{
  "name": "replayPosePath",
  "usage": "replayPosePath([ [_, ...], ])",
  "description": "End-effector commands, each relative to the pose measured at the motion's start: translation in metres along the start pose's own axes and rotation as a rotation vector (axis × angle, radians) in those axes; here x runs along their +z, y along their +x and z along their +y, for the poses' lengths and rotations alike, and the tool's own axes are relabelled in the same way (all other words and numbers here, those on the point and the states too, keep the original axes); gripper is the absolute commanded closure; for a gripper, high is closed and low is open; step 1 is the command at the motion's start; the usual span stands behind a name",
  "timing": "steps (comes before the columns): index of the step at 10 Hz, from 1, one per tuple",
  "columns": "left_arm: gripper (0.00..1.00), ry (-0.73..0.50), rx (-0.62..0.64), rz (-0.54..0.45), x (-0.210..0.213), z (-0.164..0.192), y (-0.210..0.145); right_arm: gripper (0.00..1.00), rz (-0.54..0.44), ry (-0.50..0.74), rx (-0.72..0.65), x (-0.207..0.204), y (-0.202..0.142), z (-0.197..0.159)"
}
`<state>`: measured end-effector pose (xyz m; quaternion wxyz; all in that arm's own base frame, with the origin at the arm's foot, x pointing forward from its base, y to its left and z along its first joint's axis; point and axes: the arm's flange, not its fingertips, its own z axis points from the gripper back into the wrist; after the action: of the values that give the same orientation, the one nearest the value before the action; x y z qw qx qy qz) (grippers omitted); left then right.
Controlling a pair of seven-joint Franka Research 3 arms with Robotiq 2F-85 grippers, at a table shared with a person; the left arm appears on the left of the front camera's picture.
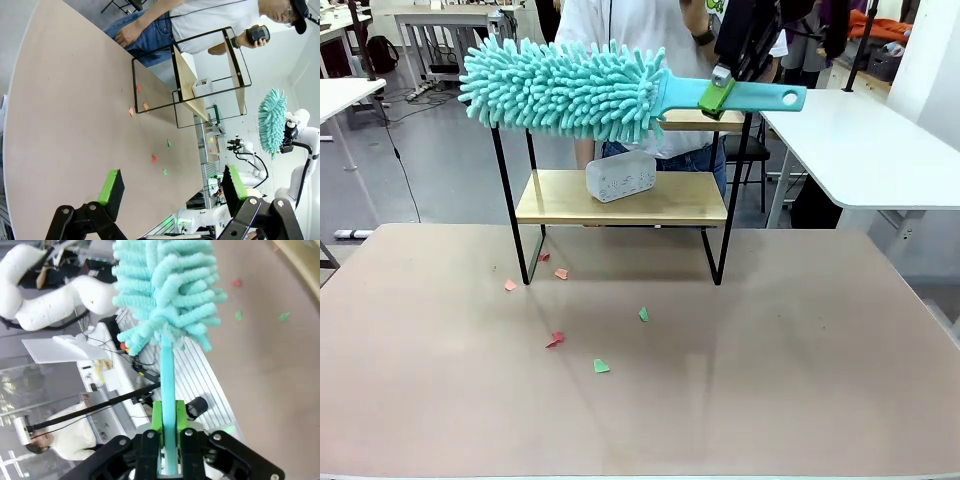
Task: Clean the shelf.
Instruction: Clean the remaining tier of the Shelf with the Duster once objects are removed.
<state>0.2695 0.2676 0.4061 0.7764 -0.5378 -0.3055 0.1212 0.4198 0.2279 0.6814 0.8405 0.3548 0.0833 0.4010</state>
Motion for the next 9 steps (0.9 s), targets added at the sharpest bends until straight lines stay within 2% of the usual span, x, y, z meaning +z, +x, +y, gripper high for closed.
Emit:
replayPosePath([
  [1, 0.00, -0.021, -0.022, -0.013, -0.001, 0.000, 0.000, 0.88, -0.121, 0.119, -0.178, 0.021, -0.080, 0.003],
  [2, 0.00, -0.021, -0.022, -0.013, -0.001, 0.000, 0.000, 0.88, -0.242, 0.162, -0.239, 0.042, -0.143, -0.003],
  [3, 0.00, -0.021, -0.022, -0.013, -0.001, 0.000, 0.000, 0.88, -0.313, 0.244, -0.245, 0.057, -0.203, -0.014],
  [5, 0.00, -0.021, -0.022, -0.013, -0.001, 0.000, 0.000, 0.88, -0.427, 0.318, -0.369, 0.064, -0.310, -0.059],
  [6, 0.00, -0.021, -0.022, -0.013, -0.001, 0.000, 0.000, 0.88, -0.548, 0.340, -0.443, 0.057, -0.352, -0.083],
  [7, 0.00, -0.021, -0.022, -0.013, -0.001, 0.000, 0.000, 0.88, -0.625, 0.390, -0.430, 0.037, -0.382, -0.104],
  [9, 0.00, -0.021, -0.022, -0.013, -0.001, 0.000, 0.000, 0.88, -0.679, 0.502, -0.507, -0.014, -0.424, -0.154],
])
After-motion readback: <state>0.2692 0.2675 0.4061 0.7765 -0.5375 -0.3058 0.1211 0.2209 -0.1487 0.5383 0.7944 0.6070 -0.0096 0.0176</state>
